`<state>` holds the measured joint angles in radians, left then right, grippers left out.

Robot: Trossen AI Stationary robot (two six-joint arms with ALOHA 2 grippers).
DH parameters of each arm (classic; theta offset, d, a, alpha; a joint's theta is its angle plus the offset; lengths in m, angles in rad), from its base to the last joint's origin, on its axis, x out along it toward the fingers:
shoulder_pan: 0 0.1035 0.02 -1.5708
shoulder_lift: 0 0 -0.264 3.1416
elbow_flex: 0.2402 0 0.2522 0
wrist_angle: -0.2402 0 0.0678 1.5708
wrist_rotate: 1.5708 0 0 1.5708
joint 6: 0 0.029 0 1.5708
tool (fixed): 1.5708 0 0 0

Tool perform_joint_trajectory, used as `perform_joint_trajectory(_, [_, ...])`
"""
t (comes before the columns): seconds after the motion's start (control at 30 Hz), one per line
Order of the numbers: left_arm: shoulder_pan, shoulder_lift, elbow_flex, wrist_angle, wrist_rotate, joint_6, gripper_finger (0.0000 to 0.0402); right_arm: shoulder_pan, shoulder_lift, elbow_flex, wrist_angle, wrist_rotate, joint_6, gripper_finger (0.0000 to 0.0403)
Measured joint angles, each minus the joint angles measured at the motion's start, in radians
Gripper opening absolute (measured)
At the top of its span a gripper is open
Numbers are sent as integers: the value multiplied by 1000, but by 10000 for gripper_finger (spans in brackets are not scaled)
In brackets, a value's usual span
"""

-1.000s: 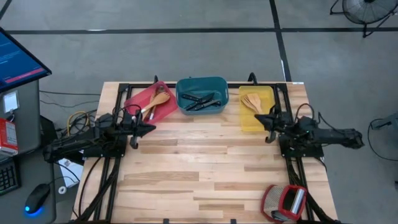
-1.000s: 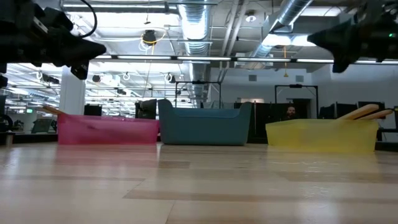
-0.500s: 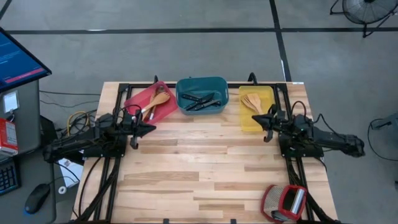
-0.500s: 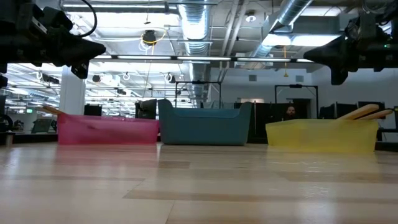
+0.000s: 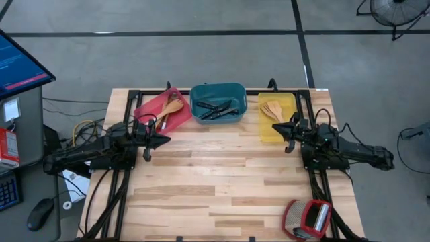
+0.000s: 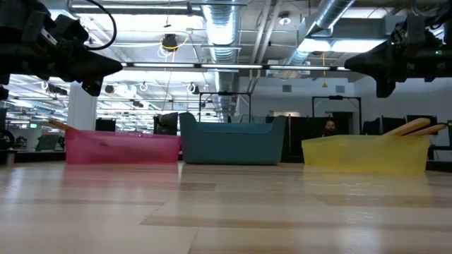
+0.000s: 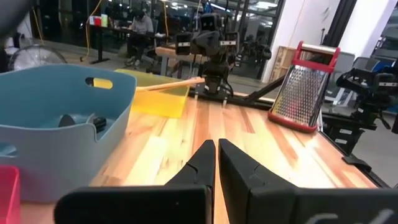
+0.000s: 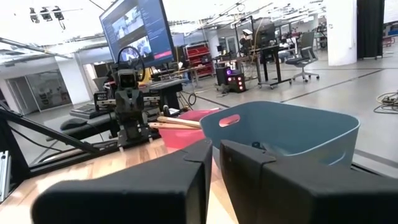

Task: Pick & Place Kitchen Items
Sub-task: Return to Home Position

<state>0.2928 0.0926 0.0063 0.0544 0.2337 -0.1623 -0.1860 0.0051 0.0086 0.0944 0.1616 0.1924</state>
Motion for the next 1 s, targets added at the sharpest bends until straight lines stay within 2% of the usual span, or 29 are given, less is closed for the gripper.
perform_joint_trajectory(0.53, [0, 52, 0, 15, 0, 0, 2, 0, 0, 0, -12, 0, 0, 43])
perform_joint_trajectory(0.77, [0, -91, 0, 18, 0, 0, 2, 0, 0, 0, -12, 0, 0, 44])
perform_joint_trajectory(0.9, [-10, -92, 0, 98, -2, -2, 2, 0, 0, 0, -13, 0, 0, 44])
perform_joint_trajectory(1.0, [-12, -92, 0, 92, -1, -2, 2, 0, 0, 0, -16, -1, 0, 45])
